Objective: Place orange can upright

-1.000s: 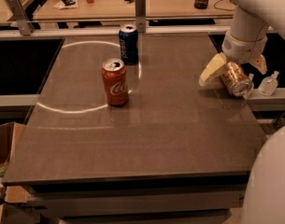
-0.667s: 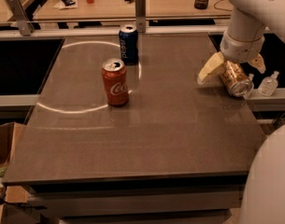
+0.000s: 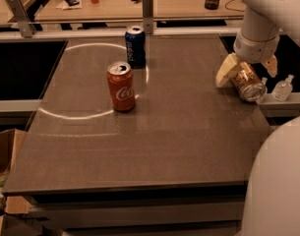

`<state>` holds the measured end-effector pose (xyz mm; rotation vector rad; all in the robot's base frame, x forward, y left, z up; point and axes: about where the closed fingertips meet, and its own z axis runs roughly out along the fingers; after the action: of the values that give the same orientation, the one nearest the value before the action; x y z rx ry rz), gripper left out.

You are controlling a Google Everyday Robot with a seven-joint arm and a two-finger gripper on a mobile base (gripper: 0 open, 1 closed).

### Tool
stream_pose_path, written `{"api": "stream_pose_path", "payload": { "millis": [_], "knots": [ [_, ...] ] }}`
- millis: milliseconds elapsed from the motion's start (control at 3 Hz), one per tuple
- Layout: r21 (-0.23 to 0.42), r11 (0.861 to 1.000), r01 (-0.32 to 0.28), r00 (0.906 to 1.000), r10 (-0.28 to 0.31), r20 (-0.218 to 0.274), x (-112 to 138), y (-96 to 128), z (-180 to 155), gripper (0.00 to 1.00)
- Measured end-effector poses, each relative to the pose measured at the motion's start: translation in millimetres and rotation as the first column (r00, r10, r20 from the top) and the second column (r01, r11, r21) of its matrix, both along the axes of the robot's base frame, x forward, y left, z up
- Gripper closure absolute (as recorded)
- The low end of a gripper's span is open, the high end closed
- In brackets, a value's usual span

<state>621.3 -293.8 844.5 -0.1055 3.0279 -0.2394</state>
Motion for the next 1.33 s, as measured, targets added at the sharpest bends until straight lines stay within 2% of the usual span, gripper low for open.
{"api": "stream_pose_path", "payload": {
  "millis": [667,1000,1333],
  "knots": [
    [-0.016,1.0,-0.004,0.9999,0.004,0.015,0,-5,3,0.64],
    [-0.001,0.997,-0.079,0.9961,0.079,0.039,-11,5,16,0.88],
    [0.049,0.984,-0.173,0.9813,0.168,0.094,-29,19,45,1.0]
  ]
}}
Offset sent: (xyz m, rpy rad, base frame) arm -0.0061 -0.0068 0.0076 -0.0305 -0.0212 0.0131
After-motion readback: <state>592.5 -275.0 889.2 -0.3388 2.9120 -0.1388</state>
